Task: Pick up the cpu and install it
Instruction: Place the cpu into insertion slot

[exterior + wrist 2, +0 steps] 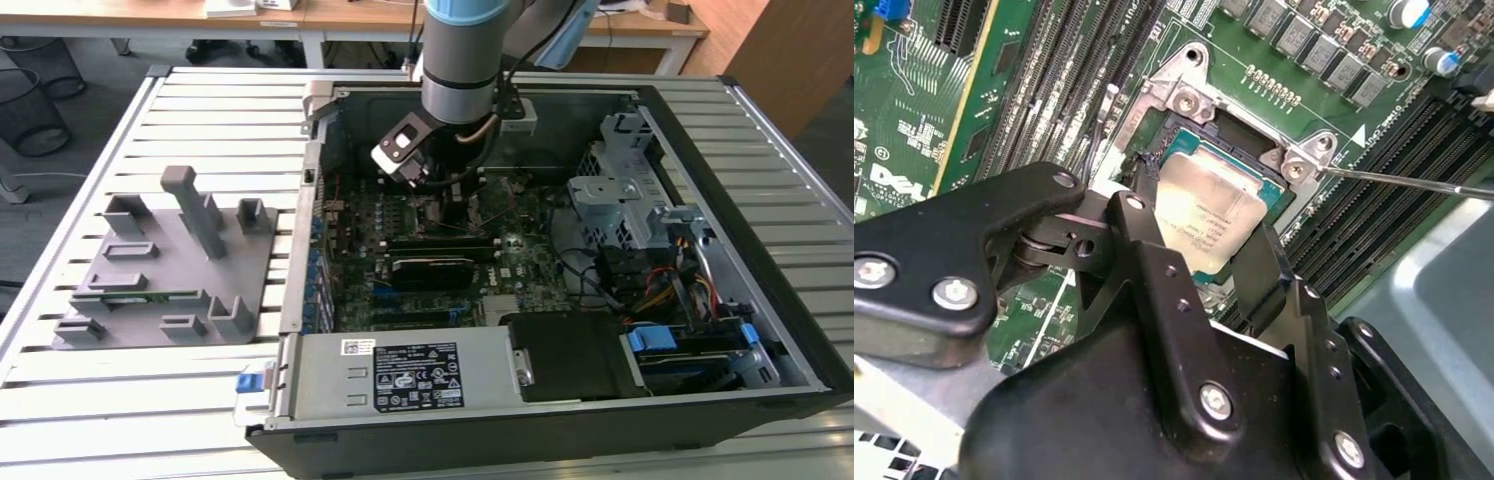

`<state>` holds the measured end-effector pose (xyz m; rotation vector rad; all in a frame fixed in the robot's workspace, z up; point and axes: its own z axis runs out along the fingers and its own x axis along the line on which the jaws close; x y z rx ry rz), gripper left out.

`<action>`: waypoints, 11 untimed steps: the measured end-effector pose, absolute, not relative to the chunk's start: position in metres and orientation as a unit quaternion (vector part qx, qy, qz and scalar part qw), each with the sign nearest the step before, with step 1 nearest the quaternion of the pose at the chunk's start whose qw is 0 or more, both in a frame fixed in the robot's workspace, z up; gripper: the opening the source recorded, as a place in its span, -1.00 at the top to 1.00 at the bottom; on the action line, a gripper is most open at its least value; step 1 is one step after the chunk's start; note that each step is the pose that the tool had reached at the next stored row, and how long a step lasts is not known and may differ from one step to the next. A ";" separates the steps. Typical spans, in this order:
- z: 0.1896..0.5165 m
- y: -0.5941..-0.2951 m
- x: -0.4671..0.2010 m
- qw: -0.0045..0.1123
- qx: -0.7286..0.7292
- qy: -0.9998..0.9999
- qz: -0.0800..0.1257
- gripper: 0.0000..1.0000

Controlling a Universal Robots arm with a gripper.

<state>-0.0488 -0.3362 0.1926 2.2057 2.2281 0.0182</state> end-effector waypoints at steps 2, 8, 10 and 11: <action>0.192 -0.336 -0.049 0.003 0.703 0.711 0.006 -0.08; 0.192 -0.336 -0.049 0.003 0.703 0.711 0.006 -0.08; 0.192 -0.336 -0.049 0.003 0.703 0.711 0.006 -0.08; 0.191 -0.336 -0.049 0.003 0.703 0.711 0.006 -0.08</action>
